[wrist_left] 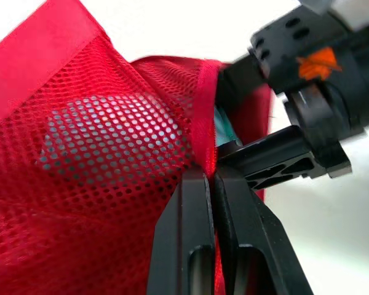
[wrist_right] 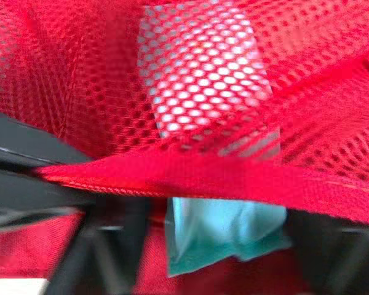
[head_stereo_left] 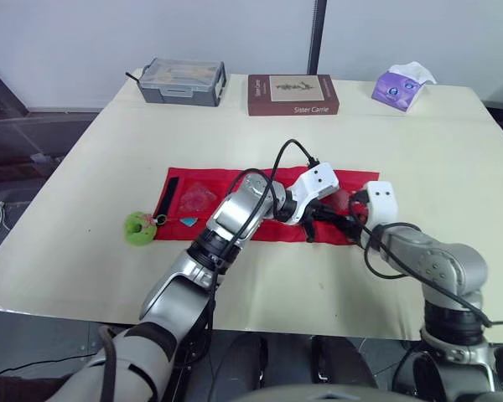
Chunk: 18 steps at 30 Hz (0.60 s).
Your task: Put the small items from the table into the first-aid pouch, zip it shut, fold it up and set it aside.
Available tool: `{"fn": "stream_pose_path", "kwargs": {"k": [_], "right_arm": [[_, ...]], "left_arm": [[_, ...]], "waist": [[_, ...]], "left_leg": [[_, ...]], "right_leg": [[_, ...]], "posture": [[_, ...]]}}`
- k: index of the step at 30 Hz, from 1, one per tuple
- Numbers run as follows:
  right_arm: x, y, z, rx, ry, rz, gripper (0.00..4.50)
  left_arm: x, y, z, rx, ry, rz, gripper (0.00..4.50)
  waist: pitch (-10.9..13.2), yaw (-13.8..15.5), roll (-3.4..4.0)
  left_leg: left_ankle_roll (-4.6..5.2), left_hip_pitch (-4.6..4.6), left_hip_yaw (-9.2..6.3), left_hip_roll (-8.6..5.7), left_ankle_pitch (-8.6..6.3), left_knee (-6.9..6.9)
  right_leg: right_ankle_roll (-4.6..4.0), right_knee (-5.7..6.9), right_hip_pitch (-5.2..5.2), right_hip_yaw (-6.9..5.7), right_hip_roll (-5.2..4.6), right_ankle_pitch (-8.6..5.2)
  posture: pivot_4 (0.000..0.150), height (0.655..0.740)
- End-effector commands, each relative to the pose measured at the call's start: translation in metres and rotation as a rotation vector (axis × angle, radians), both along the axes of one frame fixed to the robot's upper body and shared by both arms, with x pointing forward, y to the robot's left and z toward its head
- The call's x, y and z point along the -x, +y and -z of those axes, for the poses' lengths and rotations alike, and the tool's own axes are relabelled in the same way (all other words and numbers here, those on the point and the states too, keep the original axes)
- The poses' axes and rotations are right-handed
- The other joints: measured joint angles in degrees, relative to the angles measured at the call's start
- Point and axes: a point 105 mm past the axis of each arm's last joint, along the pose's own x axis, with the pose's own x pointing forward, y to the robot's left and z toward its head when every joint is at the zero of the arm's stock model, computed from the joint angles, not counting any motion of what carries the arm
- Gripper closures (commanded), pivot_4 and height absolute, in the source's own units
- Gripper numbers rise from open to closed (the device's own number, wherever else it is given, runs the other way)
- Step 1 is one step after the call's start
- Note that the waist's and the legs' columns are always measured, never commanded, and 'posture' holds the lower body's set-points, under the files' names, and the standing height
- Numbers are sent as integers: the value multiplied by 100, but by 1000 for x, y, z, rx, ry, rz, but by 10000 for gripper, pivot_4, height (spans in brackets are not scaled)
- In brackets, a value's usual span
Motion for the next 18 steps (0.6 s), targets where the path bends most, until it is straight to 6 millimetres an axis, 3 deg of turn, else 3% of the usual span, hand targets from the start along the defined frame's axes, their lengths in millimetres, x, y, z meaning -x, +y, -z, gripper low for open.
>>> {"fn": "stream_pose_path", "kwargs": {"k": [1,5,9,11,15,18], "right_arm": [[34,19,-25,17,-110,-260,9495],[52,12,-22,66,-122,-322,9495],[57,13,-19,47,-116,-337,20843],[57,12,-16,40,-106,-324,28999],[41,6,-7,85,-113,-257,44120],[18,1,-6,94,-149,-170,44120]], "left_arm": [[-8,0,-1,-16,-36,-12,45000],[-12,1,-2,-13,-43,-15,45000],[-13,0,-2,-11,-45,-16,45000],[-13,-1,-2,-10,-45,-14,45000],[-7,-4,-1,-5,-42,9,45000],[-1,-7,1,-4,-36,31,45000]], "waist": [[1,-6,0],[0,-133,0],[0,-161,0],[0,-147,0],[1,-139,-1],[1,-153,-2]], "left_leg": [[1,-2,0,-2,0,1],[2,5,2,2,-1,-2],[2,10,5,14,-1,-3],[2,8,4,16,-1,-3],[1,5,5,13,-1,-2],[1,6,7,11,-1,-2]], "right_leg": [[1,-2,0,3,0,-1],[2,-2,-1,16,19,-1],[2,1,-1,20,23,-2],[2,1,-2,19,23,-2],[2,-1,-2,20,20,-2],[2,-1,-2,23,20,-2]], "posture": [[1500,7400],[1500,7400],[1500,7400],[1500,7400],[1500,7400],[1500,7400]]}}
